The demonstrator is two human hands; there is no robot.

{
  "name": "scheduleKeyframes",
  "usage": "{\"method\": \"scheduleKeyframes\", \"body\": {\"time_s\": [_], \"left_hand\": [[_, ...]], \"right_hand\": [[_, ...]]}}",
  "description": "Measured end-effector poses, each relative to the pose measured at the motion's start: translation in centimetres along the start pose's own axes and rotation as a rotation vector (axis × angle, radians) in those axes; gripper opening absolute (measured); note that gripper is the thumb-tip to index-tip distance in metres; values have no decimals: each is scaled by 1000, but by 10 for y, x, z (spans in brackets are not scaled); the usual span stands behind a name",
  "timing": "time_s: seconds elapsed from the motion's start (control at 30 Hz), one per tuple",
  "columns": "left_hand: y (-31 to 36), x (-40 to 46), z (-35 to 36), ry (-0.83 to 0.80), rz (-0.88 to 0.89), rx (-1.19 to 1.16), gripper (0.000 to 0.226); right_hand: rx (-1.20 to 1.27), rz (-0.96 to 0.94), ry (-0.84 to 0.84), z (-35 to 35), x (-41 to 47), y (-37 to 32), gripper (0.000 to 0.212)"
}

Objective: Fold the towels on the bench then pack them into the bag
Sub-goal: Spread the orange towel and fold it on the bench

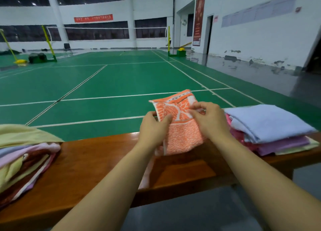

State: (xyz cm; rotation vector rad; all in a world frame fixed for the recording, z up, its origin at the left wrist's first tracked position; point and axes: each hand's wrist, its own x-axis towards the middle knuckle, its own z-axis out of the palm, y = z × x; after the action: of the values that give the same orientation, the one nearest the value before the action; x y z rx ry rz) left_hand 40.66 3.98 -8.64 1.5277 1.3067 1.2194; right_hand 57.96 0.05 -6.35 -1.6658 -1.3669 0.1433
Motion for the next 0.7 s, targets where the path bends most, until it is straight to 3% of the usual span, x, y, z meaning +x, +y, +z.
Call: {"method": "scheduleKeyframes", "body": {"time_s": [0.17,0.33,0.43,0.53,0.7], "left_hand": [[57,17,98,-147,62,-148,43],[90,18,203,-246,113,-135,50],[83,11,253,-388,194,308,54],[61,10,275,-527,422,764,51],[43,8,268,-601,579,869,61]], "right_hand": [[-212,26,101,-94,42,42,19],[-550,174,7,-173,78,100,32],[-738,289,-188,-176,82,138,60],[-583,313,-287,-165,78,172,67],[-622,244,-274,-161,72,181,69]]}}
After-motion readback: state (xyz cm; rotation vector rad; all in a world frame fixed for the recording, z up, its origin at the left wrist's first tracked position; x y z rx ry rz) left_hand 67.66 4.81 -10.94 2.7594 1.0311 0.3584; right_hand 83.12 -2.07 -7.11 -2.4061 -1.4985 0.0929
